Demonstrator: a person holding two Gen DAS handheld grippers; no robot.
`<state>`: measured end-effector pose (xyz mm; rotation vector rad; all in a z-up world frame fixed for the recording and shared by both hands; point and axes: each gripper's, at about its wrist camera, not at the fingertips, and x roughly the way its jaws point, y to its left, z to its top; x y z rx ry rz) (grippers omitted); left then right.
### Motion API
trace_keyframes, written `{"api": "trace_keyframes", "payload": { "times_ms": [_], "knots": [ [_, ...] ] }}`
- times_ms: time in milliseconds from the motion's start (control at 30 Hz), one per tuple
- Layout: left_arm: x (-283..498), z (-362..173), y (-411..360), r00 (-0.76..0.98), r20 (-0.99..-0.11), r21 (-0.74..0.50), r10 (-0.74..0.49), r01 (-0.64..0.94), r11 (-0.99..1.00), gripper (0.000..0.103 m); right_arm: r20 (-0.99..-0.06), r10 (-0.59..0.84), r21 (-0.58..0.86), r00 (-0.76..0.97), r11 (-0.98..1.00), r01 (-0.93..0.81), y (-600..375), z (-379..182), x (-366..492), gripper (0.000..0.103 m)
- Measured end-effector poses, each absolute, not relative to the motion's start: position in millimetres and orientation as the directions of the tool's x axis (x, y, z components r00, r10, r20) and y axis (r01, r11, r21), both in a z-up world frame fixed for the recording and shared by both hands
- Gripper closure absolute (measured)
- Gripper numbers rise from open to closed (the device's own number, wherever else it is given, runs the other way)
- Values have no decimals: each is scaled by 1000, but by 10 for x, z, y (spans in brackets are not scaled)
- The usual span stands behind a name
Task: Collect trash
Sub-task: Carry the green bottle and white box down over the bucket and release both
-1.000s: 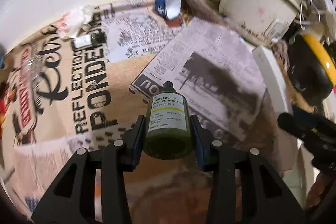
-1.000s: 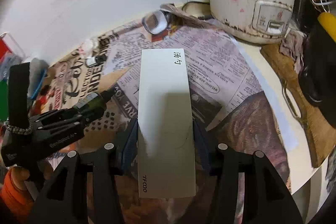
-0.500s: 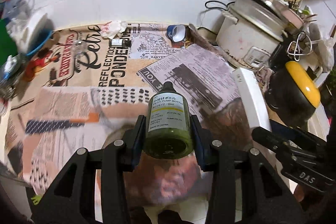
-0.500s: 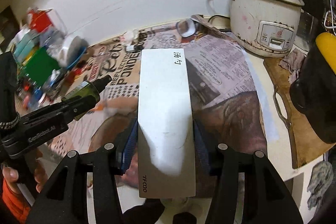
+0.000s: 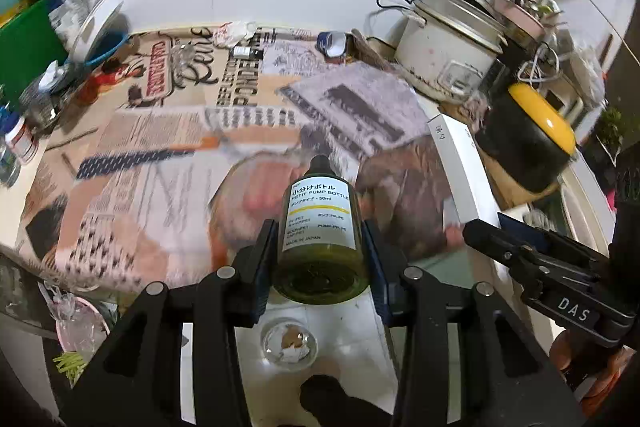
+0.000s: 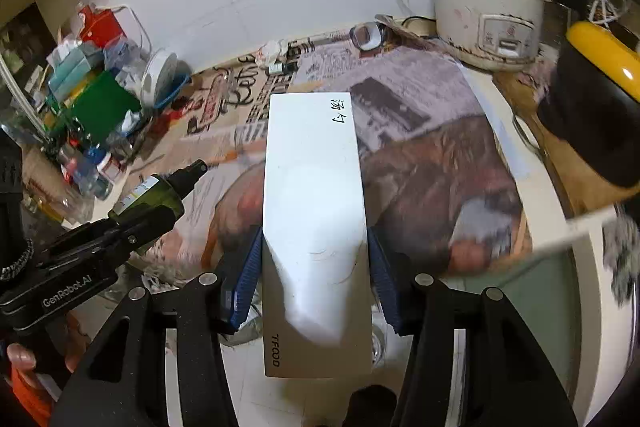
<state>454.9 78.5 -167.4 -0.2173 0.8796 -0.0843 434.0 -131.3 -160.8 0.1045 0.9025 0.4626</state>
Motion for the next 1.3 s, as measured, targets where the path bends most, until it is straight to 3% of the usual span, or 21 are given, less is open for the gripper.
{"api": "trace_keyframes", "payload": {
  "times_ms": [333, 767, 967, 1300],
  "knots": [
    [3547, -2009, 1007, 568, -807, -175, -162, 32, 984, 62, -778, 397, 286, 487, 914, -288, -1011, -1988, 3405, 55],
    [3188, -2833, 910, 421, -886, -212, -192, 0, 977, 62, -867, 362, 280, 342, 922, -266, -1000, -2646, 3015, 55],
    [3310, -3590, 712, 378, -908, -210, -179, -42, 977, 62, -895, 348, 270, 280, 921, -280, -1145, -3228, 3107, 55],
    [3540, -5290, 463, 347, -927, -205, -141, -153, 967, 62, -920, 315, 223, 235, 911, -348, -1383, -4749, 3542, 55]
  ]
}}
